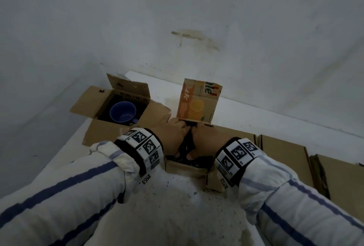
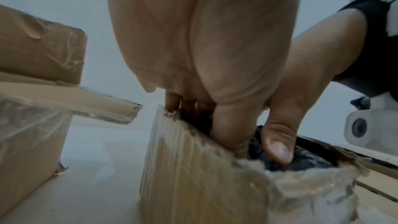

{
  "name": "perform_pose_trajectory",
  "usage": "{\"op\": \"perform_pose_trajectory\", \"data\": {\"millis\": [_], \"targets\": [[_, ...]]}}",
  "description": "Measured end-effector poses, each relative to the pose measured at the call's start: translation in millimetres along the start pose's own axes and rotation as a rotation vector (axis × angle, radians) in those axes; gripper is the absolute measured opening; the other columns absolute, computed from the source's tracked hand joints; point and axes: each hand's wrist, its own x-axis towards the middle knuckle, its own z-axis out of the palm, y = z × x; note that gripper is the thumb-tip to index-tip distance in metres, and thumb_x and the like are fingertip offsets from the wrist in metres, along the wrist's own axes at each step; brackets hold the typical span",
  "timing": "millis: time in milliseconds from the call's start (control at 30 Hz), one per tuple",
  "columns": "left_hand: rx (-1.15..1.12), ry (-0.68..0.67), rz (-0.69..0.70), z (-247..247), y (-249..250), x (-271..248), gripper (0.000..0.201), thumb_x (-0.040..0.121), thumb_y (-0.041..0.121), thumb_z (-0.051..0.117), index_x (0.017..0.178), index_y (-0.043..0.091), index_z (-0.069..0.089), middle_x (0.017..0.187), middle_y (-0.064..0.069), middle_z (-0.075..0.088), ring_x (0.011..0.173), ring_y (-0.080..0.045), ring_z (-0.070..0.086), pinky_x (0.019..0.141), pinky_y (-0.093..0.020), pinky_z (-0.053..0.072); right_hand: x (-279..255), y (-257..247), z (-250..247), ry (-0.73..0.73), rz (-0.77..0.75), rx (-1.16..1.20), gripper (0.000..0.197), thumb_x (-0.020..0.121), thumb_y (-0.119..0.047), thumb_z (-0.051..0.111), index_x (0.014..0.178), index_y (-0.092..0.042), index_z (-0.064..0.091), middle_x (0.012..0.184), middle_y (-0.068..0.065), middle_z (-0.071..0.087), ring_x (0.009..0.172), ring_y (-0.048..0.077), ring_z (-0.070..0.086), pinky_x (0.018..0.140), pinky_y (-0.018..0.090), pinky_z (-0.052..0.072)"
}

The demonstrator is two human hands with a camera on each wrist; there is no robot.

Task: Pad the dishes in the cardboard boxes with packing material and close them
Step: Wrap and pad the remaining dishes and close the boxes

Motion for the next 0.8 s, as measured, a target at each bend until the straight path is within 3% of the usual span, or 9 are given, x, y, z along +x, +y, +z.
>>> {"op": "perform_pose_trajectory", "data": {"millis": [167,267,367,467,633,700,800], "targets": [[0.018,-0.051,0.011,-5,-1,5,0.091,0.075,0.044,0.071,0.147,0.016,0.023,0.144,-0.006,0.034,0.135,-0.027,0.031,0.115,-0.054,0.004,4,6,4,0.05,-0.013,-0.05,0.087,0.073,-0.063,0.065,0.136,-0.011,0.036,0.126,0.012,0.045,0.107,0.027,0.052,0.09,0.038,0.048],[0.036,-0.049,0.017,-5,-1,5,0.088,0.076,0.047,0.069,0.145,0.015,0.025,0.141,-0.006,0.038,0.132,-0.027,0.036,0.114,-0.055,0.002,-4,15,0,0.012,-0.066,0.008,0.087,0.076,-0.057,0.066,0.142,-0.015,0.028,0.129,0.01,0.046,0.108,0.026,0.053,0.093,0.039,0.049],[0.049,-0.062,0.017,-5,0,5,0.094,0.077,0.048,0.067,0.149,0.013,0.018,0.144,-0.008,0.035,0.134,-0.028,0.034,0.114,-0.056,0.001,-14,25,-3,-0.016,-0.061,-0.161,0.082,0.079,-0.042,0.068,0.144,-0.015,0.025,0.131,0.01,0.046,0.115,0.027,0.05,0.097,0.039,0.043],[0.05,-0.067,0.016,-5,0,5,0.096,0.077,0.049,0.067,0.149,0.011,0.016,0.145,-0.009,0.034,0.134,-0.028,0.033,0.114,-0.056,0.001,-17,22,6,0.065,0.001,-0.311,0.071,0.081,-0.048,0.063,0.138,-0.014,0.035,0.132,0.009,0.044,0.121,0.028,0.042,0.101,0.04,0.035],[0.024,-0.057,0.016,-4,0,4,0.094,0.076,0.048,0.069,0.147,0.012,0.019,0.143,-0.008,0.034,0.134,-0.027,0.033,0.114,-0.055,0.001,-11,9,27,0.259,-0.002,-0.259,0.053,0.085,-0.035,0.058,0.127,-0.01,0.04,0.128,0.012,0.045,0.118,0.029,0.041,0.099,0.037,0.034],[0.011,-0.06,0.012,-3,-1,3,0.095,0.076,0.048,0.068,0.148,0.012,0.017,0.144,-0.008,0.033,0.134,-0.027,0.033,0.114,-0.055,0.001,-13,11,25,0.231,-0.003,-0.218,0.057,0.083,-0.037,0.061,0.129,-0.011,0.039,0.128,0.011,0.043,0.119,0.029,0.042,0.1,0.037,0.035],[0.005,-0.058,0.012,-3,-1,4,0.095,0.077,0.047,0.068,0.148,0.012,0.016,0.143,-0.008,0.033,0.134,-0.027,0.034,0.114,-0.055,0.001,-16,20,8,0.069,0.025,0.0,0.083,0.074,-0.044,0.071,0.14,-0.014,0.031,0.137,0.009,0.033,0.121,0.028,0.044,0.1,0.038,0.043]]}}
